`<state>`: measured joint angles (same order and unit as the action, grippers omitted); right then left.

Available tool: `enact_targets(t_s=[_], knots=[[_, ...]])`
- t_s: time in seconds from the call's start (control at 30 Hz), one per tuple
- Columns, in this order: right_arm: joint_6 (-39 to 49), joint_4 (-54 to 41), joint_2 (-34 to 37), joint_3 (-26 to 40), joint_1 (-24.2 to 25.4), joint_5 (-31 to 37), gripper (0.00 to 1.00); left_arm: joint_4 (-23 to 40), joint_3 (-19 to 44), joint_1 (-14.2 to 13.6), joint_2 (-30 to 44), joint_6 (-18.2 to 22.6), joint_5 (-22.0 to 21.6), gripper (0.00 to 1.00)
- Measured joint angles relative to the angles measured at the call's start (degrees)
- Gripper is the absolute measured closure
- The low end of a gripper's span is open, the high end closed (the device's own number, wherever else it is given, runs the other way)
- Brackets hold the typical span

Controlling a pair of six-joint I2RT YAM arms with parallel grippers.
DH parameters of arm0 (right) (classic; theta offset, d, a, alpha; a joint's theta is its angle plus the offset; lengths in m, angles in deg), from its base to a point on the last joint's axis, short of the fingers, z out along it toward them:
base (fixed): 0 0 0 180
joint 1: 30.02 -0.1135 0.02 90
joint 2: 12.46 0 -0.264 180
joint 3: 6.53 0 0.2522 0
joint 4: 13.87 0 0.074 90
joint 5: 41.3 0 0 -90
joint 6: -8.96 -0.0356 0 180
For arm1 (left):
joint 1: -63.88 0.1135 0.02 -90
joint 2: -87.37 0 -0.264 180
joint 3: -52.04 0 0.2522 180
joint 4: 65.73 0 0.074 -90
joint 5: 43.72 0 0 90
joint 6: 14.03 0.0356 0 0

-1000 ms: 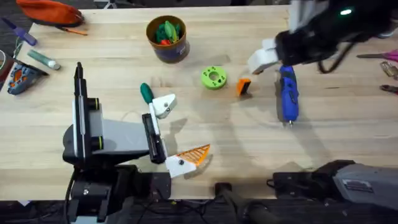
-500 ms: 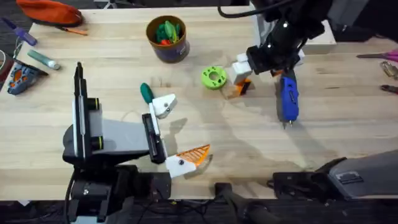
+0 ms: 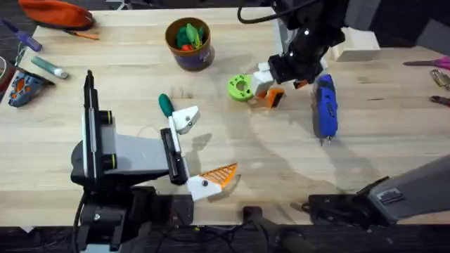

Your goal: Pick up the gripper from the table and insert it into the empty holder that is missing its gripper. Then pick up a screw, insert it into the mounting hole, and use the screwdriver to tighten it. Finally, clean up the table by picking up the vegetable and placing it into the bucket.

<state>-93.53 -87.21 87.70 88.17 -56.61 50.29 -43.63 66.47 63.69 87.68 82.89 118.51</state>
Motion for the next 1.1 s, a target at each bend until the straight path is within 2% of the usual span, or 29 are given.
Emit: enact_targets(t_s=[0.37, 0.6, 1.1], knots=[[-1.38, 0.66, 0.49, -1.78, 0.03, -0.39, 0.05, 0.0, 0.0, 0.0, -0.01, 0.0, 0.0, 0.014], [-1.7, 1.65, 1.48, -1.97, 0.04, -0.73, 0.188, 0.0, 0.0, 0.0, 0.0, 0.0, 0.0, 0.014], [-2.23, 2.08, 3.27, -1.97, 0.03, -1.27, 0.419, 0.0, 0.0, 0.0, 0.0, 0.0, 0.02, 0.014]])
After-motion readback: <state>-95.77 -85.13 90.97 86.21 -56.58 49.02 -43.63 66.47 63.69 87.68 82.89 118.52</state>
